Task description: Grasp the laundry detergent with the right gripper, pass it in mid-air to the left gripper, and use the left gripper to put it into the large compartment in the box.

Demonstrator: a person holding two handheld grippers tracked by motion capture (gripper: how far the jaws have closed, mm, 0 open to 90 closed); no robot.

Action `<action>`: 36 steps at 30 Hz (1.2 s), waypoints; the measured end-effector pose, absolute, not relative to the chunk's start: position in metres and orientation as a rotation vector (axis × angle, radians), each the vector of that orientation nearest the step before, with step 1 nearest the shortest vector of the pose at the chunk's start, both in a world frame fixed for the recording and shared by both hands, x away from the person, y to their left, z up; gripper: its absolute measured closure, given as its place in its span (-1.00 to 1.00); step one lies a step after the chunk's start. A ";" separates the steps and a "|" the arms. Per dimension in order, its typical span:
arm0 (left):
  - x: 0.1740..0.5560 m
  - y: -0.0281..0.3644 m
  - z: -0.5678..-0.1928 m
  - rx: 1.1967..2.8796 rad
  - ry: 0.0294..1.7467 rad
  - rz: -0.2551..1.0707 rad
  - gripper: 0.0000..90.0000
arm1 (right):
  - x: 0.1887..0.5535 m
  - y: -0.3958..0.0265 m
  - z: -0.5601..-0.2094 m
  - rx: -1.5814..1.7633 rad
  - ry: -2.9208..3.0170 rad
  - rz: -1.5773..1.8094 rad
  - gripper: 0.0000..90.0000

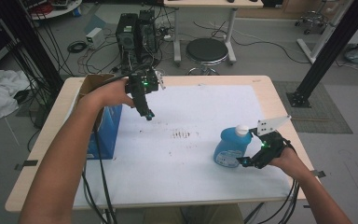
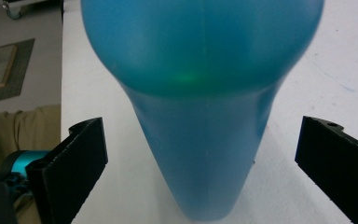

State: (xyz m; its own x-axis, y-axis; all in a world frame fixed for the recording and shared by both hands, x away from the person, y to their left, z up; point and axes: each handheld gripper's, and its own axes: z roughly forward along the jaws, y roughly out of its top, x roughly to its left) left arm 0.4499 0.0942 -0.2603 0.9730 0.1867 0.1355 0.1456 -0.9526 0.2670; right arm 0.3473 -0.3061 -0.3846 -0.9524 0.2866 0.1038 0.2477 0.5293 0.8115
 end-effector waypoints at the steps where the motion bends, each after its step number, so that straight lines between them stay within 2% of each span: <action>1: 0.450 0.094 -0.260 2.861 0.250 0.231 -0.91 | 0.347 -0.305 -0.385 0.476 2.706 1.433 -0.97; 20: 0.450 0.092 -0.261 2.865 0.246 0.231 -0.91 | 0.347 -0.297 -0.399 0.481 2.641 1.517 -0.93; 27: 0.450 0.092 -0.261 2.866 0.248 0.229 -0.91 | 0.347 -0.295 -0.404 0.471 2.618 1.556 -0.82; 28: 0.450 0.092 -0.261 2.867 0.246 0.232 -0.91 | 0.346 -0.295 -0.403 0.446 2.618 1.578 -0.68; 36: 0.451 0.092 -0.262 2.866 0.246 0.231 -0.91 | 0.347 -0.294 -0.404 0.452 2.609 1.588 -0.66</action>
State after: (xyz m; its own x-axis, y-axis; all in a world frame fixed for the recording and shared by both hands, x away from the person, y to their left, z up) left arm 0.4507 0.0920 -0.2620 0.9732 0.1865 0.1346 0.1461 -0.9533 0.2645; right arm 0.3471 -0.2938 -0.4042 -0.9557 0.2748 0.1054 0.2198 0.4284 0.8764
